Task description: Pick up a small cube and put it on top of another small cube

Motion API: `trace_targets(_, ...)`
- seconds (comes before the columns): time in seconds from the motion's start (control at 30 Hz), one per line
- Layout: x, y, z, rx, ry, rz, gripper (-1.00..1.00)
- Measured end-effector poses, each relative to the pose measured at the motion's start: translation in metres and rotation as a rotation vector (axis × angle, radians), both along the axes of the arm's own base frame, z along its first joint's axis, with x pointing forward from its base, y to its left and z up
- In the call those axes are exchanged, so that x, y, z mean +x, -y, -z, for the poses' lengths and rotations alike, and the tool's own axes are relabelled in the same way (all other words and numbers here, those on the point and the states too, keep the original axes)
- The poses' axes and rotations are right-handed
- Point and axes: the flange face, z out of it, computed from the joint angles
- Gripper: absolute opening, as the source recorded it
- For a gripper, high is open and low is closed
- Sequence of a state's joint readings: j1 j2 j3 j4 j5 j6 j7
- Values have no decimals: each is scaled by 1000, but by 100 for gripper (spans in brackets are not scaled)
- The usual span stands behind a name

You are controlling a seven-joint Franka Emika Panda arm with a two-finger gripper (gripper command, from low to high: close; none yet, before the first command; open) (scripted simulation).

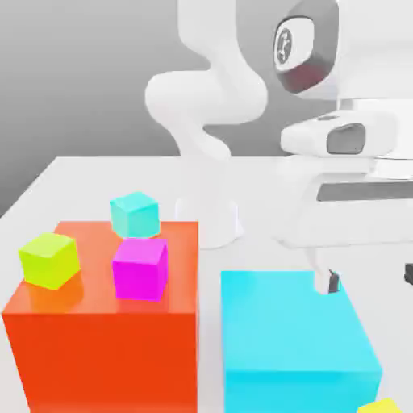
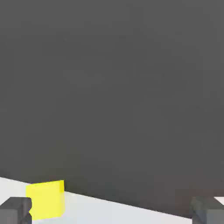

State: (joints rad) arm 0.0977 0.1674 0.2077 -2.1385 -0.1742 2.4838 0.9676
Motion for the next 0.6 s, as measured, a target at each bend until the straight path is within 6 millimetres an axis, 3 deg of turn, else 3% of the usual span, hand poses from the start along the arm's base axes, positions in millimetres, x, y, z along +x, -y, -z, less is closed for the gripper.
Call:
trace_targets(0.27, -13, -53, 137, 4, -180, -74, 0)
trace_targets(0.4, -15, -59, 202, 6, -200, -81, 0)
trace_targets(0.43, -16, -59, 212, 6, -201, -82, -100)
trace_targets(0.6, -16, -59, 211, 7, -201, -82, -100)
